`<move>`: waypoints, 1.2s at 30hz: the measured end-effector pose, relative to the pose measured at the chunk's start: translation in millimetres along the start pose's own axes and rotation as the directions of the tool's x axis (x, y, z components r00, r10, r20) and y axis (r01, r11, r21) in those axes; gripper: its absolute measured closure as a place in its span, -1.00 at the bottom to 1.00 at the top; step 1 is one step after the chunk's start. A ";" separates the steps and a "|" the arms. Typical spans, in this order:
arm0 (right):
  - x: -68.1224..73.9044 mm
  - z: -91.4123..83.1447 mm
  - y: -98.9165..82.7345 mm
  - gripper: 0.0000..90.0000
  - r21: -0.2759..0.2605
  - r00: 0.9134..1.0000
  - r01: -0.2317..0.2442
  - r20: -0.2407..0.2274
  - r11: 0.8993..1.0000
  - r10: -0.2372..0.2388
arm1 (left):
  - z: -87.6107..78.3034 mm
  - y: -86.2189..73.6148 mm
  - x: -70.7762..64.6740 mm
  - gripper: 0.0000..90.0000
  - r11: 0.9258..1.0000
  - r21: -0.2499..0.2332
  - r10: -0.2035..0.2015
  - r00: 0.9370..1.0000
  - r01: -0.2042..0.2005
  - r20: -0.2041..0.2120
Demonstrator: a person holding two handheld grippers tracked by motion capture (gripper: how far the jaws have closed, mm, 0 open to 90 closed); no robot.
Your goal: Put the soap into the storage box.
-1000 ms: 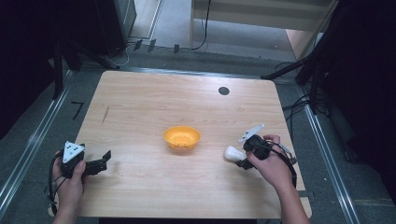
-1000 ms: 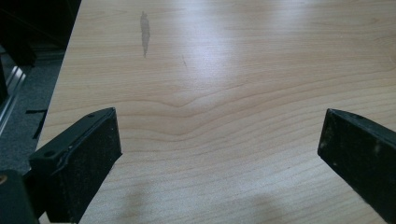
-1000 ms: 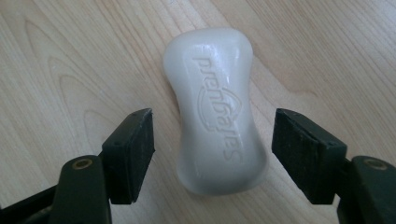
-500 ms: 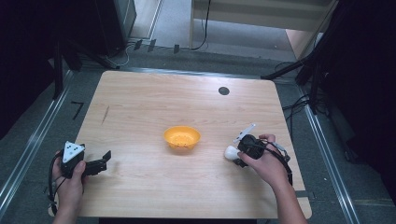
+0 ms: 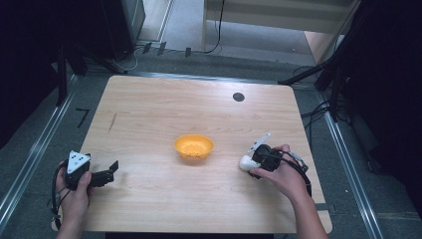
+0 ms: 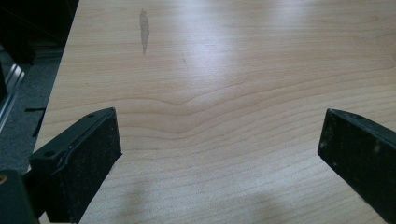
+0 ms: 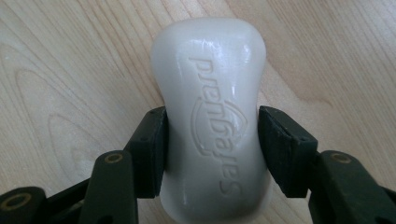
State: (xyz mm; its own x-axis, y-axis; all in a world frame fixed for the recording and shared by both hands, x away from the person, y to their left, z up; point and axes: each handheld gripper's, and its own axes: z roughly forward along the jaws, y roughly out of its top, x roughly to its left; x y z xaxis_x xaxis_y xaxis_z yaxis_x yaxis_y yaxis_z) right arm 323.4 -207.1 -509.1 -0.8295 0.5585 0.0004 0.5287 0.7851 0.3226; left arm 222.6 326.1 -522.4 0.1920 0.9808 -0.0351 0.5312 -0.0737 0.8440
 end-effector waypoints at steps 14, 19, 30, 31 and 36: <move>-6.0 1.3 4.0 0.04 0.020 0.999 0.039 -0.038 0.999 -0.038 | 0.1 -0.1 -0.5 -1.00 1.000 -0.001 0.006 1.000 -0.006 -0.004; 0.1 0.6 5.5 0.04 0.061 0.999 0.044 -0.032 0.997 -0.042 | 0.1 0.0 -0.2 -1.00 1.000 0.001 0.006 1.000 -0.006 -0.002; 1.0 0.1 6.8 0.06 0.079 0.998 0.051 -0.032 0.996 -0.048 | 0.7 0.2 -0.1 -1.00 1.000 0.005 0.005 1.000 -0.005 0.000; 0.4 0.1 6.6 0.06 0.075 0.998 0.048 -0.037 0.996 -0.046 | 0.7 0.2 0.0 -1.00 1.000 0.005 0.006 1.000 -0.006 0.000; 0.4 0.4 6.7 0.08 0.063 0.999 0.033 -0.033 0.997 -0.031 | 0.7 0.1 -0.4 -1.00 1.000 0.004 0.009 1.000 -0.009 -0.001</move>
State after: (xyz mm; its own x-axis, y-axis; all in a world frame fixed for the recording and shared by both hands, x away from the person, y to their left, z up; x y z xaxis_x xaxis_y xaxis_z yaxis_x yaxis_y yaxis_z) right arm 326.7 -201.5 -507.3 -0.8507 0.5251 0.0215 0.5117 0.8182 0.2621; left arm 223.1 325.6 -522.7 0.1958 0.9803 -0.0264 0.5324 -0.0837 0.8423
